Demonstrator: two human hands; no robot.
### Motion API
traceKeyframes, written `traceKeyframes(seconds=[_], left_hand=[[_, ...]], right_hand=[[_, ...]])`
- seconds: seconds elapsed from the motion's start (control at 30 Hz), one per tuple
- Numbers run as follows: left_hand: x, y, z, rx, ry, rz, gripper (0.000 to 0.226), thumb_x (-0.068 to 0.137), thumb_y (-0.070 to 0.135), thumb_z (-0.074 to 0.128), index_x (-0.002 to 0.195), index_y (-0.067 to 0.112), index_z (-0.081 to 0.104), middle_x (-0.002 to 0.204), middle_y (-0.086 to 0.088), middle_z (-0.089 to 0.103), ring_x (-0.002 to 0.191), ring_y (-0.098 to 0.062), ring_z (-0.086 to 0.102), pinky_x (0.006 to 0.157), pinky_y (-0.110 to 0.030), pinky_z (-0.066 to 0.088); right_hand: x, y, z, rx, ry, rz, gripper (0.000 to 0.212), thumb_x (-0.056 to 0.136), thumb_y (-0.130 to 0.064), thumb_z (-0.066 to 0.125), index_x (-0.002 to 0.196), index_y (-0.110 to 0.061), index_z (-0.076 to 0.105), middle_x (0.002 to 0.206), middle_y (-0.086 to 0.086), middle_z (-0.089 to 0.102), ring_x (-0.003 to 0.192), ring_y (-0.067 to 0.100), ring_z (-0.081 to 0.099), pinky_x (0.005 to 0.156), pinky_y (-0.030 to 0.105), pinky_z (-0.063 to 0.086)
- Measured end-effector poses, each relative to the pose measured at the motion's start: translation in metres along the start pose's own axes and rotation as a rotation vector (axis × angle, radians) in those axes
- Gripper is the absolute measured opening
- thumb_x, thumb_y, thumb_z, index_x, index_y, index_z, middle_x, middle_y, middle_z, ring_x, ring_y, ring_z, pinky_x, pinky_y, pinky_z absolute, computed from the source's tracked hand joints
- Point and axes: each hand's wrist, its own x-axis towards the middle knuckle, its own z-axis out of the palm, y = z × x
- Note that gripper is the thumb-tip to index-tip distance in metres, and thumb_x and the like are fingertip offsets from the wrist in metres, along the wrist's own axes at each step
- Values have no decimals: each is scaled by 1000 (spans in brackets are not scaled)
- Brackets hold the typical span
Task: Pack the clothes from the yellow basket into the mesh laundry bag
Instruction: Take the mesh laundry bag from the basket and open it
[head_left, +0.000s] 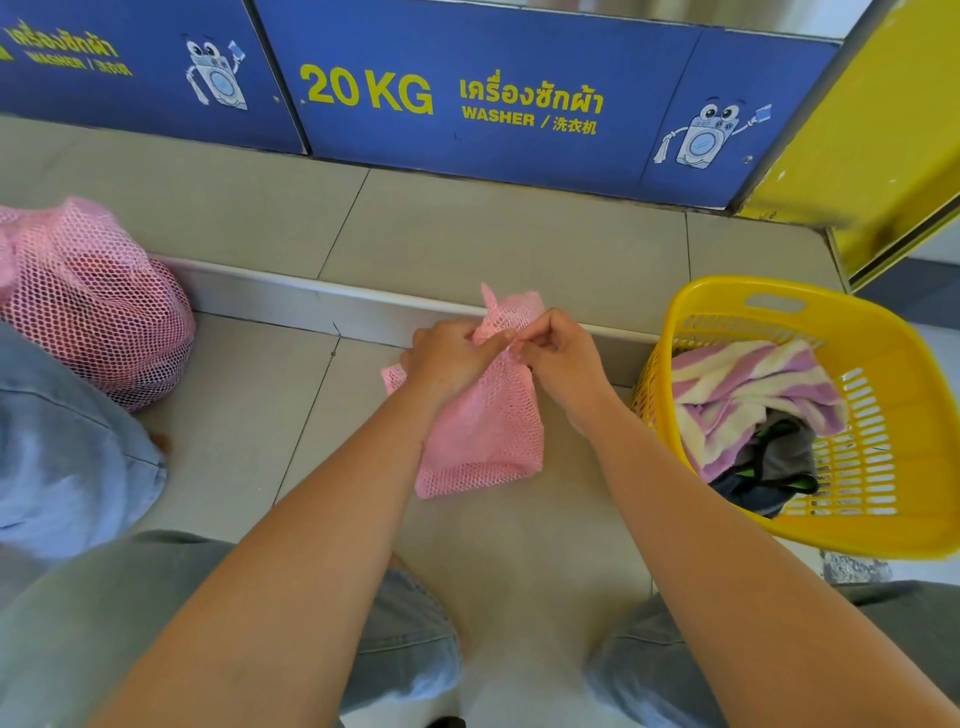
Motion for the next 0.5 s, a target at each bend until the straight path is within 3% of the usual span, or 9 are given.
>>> traceKeyframes(seconds=[0.07,0.13,0.23,0.3,0.37,0.4,0.43,0.5], left_hand=[[-1,3,1,-159,-12,26,43,95,51,60,85,9,66,84,-15,67,95,-43,61,73,-44,44],[-2,6,1,-293,4,36,52,97,36,63,117,-13,59,121,-34,62,115,-52,56,91,-54,49],[-5,11,-3,-331,24,60,54,98,30,63,122,-17,54,133,-36,55,123,-50,52,100,-52,46],[-4,9,-10,-338,72,60,52,99,31,62,122,-15,56,133,-33,58,123,-48,54,100,-51,46],[0,0,-21,-338,106,37,45,100,31,61,112,-12,62,118,-31,66,108,-47,61,91,-50,50],[3,-6,-28,-326,123,27,36,100,32,61,96,-3,65,96,-25,69,89,-44,62,78,-46,50],[5,-14,-34,-297,140,7,33,100,33,61,78,8,59,75,-14,61,72,-35,55,67,-40,44],[9,-31,-43,-202,168,-32,43,99,34,60,66,16,41,63,1,44,67,-27,43,60,-34,31]], right_hand=[[1,0,3,-51,11,-8,24,85,-3,67,77,-24,58,85,6,70,89,26,67,84,43,55],[2,0,5,-136,35,-1,20,87,-4,62,82,-24,60,82,-2,70,85,20,67,77,32,55],[7,-2,7,-294,88,-19,16,88,-6,56,86,-18,67,80,-7,68,77,11,61,61,17,45],[11,-2,6,-346,132,-8,19,88,-4,53,86,-16,67,85,-3,70,77,14,60,60,22,44],[16,-2,2,-383,190,29,22,89,-4,48,87,-15,66,89,0,70,78,18,60,57,24,40],[19,-2,-1,-403,213,41,22,90,-4,47,89,-15,66,93,2,71,81,21,60,59,24,39],[21,-1,-5,-418,234,46,22,90,-5,46,91,-14,66,97,4,71,86,24,61,63,25,39],[25,-1,-10,-429,269,45,21,90,-6,47,94,-13,66,103,7,71,95,28,62,71,26,40]])
